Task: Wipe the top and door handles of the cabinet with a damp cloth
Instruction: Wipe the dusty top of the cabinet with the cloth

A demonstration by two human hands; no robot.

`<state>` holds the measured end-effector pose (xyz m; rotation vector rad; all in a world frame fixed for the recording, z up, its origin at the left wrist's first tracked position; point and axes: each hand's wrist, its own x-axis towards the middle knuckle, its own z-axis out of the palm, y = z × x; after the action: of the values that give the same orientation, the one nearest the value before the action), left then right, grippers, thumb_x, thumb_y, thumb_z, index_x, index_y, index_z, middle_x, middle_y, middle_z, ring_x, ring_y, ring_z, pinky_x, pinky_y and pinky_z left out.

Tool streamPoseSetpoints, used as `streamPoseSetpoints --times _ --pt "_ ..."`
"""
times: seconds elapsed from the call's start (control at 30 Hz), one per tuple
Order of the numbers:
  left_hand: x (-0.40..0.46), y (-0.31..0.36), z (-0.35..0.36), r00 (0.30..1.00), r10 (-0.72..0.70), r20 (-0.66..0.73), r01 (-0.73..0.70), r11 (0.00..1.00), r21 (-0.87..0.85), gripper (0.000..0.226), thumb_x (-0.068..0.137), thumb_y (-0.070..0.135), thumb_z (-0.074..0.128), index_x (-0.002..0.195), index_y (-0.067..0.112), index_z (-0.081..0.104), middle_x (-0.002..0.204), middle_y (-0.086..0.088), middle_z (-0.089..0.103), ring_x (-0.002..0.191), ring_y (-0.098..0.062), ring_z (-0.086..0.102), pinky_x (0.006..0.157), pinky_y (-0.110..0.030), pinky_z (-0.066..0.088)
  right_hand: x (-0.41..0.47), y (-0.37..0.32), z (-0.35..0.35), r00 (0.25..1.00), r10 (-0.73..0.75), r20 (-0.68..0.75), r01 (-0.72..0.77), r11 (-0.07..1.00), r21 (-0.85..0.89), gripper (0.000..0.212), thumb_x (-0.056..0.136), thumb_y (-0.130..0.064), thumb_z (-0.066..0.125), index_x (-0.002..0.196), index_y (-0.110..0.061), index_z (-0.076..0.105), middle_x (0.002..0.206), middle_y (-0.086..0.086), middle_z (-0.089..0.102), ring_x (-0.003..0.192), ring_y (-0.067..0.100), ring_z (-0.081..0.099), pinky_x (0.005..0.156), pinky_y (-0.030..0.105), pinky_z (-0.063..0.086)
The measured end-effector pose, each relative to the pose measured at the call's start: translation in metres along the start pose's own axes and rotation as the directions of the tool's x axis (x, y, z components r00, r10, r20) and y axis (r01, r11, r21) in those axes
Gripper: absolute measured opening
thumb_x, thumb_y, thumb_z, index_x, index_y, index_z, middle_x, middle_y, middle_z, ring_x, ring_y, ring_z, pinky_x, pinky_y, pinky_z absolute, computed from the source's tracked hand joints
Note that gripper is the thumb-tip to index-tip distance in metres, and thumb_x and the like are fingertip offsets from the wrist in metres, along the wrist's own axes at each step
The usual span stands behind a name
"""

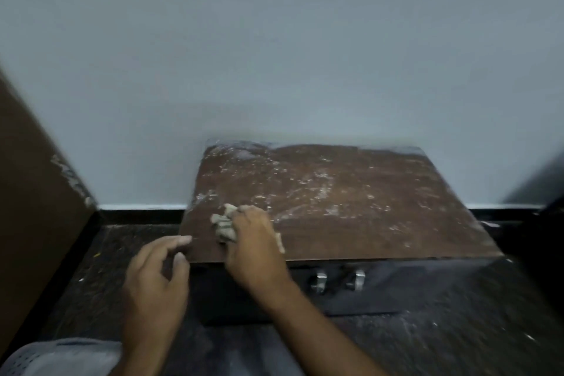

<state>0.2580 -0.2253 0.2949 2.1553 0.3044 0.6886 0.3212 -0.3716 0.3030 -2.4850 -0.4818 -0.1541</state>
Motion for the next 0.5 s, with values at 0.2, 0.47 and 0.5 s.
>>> streamPoseSetpoints --times 0.2,0.47,0.5 --pt "0.007 0.004 0.023 0.967 0.200 0.158 -0.219 0.969 0.115 0.025 0.082 0.007 0.065 0.101 0.023 0.069 0.101 0.003 0.068 0.094 -0.022 0.056 0.087 -0.036 0.042 -0.044 0.016 -0.004 0.993 -0.117 -0.005 0.117 0.992 -0.040 0.053 0.089 -0.016 0.059 0.140 -0.006 0.049 0.140 0.012 0.048 0.146 0.033 0.028 0.126 0.044 0.020" --pt "0.006 0.038 0.061 0.893 0.283 0.351 -0.331 0.940 0.084 0.019 0.083 0.013 0.061 0.099 0.018 0.070 0.099 0.004 0.067 0.092 -0.022 0.059 0.085 -0.037 0.045 -0.035 0.053 -0.037 0.993 0.059 -0.101 -0.064 0.997 -0.041 0.049 0.096 -0.019 0.055 0.143 -0.031 0.049 0.148 -0.004 0.046 0.140 0.020 0.034 0.119 0.036 0.032" --pt "0.006 0.042 0.064 0.890 0.270 0.367 -0.323 0.942 0.089 0.022 0.081 0.019 0.058 0.099 0.018 0.070 0.100 0.003 0.068 0.091 -0.024 0.059 0.085 -0.040 0.047 -0.045 0.053 -0.033 0.997 0.020 -0.070 -0.023 0.999 -0.035 0.050 0.093 -0.018 0.057 0.140 -0.032 0.049 0.149 -0.006 0.044 0.141 0.020 0.035 0.118 0.037 0.034"
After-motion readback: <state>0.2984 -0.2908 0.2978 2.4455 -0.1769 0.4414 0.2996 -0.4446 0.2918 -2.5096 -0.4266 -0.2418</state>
